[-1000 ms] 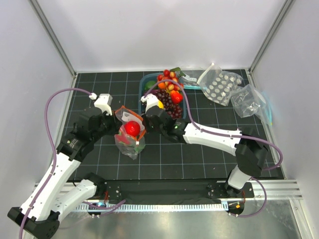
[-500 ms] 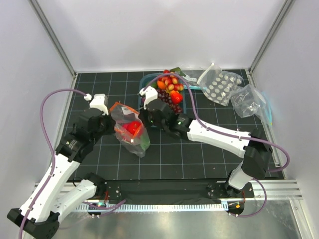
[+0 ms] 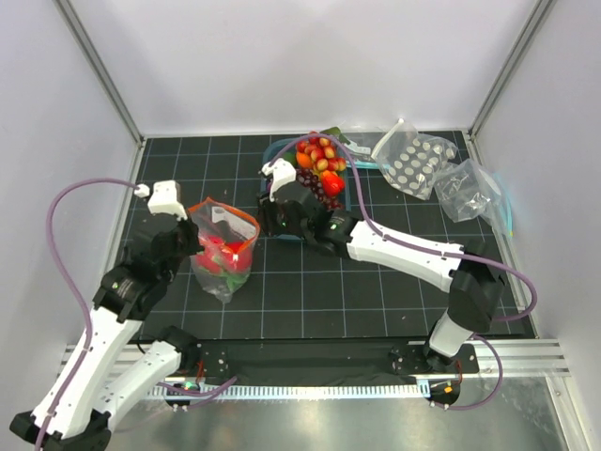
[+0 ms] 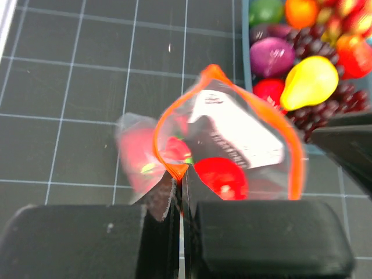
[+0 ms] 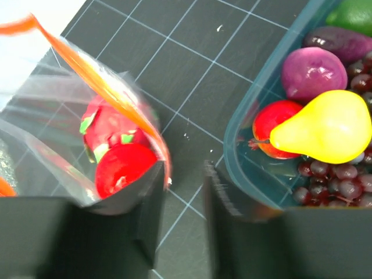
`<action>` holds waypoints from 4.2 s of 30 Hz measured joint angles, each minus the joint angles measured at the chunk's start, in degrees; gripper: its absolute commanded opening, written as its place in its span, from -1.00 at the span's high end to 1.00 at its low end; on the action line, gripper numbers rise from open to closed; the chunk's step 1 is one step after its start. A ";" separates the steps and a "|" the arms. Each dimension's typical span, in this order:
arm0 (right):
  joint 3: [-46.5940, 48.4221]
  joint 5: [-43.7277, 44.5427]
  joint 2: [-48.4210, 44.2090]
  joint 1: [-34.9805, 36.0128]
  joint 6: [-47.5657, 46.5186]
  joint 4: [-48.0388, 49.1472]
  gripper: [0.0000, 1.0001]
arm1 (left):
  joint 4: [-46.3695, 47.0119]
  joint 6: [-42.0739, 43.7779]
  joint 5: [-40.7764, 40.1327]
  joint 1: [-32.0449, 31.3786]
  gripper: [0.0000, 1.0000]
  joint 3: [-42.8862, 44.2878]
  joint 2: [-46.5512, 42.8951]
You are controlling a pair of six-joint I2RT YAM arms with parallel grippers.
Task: Place the food in the zip-top bag and seal the zipper
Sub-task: Adjust the zipper food storage bag at the center of the board.
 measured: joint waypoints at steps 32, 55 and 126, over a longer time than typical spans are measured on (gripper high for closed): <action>4.81 -3.96 10.64 0.35 -9.11 3.19 -0.22 | 2.69 0.44 10.05 0.00 1.00 -0.92 6.14; 7.58 22.56 15.69 5.68 -14.71 5.73 -0.04 | 2.67 0.44 9.18 0.00 1.00 -0.92 7.10; 5.53 21.68 6.60 8.31 -9.31 -8.09 -0.02 | 1.36 0.39 5.95 0.00 1.00 -0.92 11.47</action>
